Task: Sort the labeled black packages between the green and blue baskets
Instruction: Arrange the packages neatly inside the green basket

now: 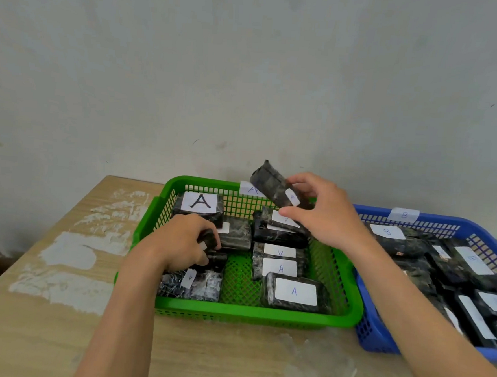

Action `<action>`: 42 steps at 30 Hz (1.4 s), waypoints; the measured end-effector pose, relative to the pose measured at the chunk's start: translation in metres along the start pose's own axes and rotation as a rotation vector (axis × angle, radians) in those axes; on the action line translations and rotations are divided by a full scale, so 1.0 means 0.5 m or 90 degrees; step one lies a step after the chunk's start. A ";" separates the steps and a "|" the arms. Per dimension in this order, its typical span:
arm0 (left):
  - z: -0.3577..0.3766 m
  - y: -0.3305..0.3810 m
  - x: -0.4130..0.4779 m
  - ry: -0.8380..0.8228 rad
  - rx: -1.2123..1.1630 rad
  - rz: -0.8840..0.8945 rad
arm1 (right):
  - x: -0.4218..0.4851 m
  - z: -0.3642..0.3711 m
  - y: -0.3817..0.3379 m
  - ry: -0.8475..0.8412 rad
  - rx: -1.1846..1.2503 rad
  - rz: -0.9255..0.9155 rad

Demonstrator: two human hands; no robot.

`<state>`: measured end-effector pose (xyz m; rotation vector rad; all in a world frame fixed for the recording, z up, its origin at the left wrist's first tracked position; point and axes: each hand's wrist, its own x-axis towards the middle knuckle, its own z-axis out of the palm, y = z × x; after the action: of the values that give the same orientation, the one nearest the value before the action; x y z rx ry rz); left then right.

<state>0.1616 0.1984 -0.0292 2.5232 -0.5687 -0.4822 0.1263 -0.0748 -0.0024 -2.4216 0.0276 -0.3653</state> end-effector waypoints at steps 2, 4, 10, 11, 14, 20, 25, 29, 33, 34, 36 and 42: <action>-0.006 -0.004 0.001 0.029 -0.017 0.006 | 0.015 0.010 0.002 -0.022 -0.097 -0.057; -0.006 -0.006 0.002 0.006 -0.025 -0.002 | 0.034 0.018 0.002 -0.085 -0.191 -0.095; 0.008 -0.006 0.010 -0.017 -0.007 -0.026 | 0.067 0.039 0.008 -0.164 -0.341 -0.132; 0.007 -0.007 0.011 -0.013 -0.009 -0.027 | 0.067 0.043 0.008 -0.162 -0.335 -0.133; 0.007 -0.009 0.012 -0.013 -0.011 -0.026 | 0.064 0.059 0.012 -0.170 -0.355 -0.141; 0.005 -0.011 0.012 0.004 -0.011 -0.008 | 0.057 0.073 0.019 -0.133 -0.440 -0.146; -0.002 -0.004 0.010 0.064 -0.002 0.029 | 0.042 0.056 -0.015 -0.083 -0.345 -0.171; -0.011 0.007 0.003 0.149 -0.044 0.115 | -0.004 0.066 -0.060 -0.224 -0.083 -0.154; -0.019 0.021 -0.010 0.193 -0.171 0.232 | -0.036 0.096 -0.076 -0.224 -0.011 -0.164; -0.018 0.022 -0.010 0.198 -0.204 0.239 | -0.038 0.093 -0.075 -0.204 0.017 -0.147; -0.016 0.021 -0.008 0.210 -0.263 0.223 | -0.037 0.076 -0.067 -0.195 0.052 -0.100; -0.020 0.004 -0.004 0.268 -0.356 0.156 | -0.030 -0.013 -0.013 -0.122 0.075 0.017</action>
<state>0.1636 0.2017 -0.0196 1.9086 -0.4873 -0.0036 0.1097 -0.0722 0.0023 -2.3273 -0.0455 -0.1180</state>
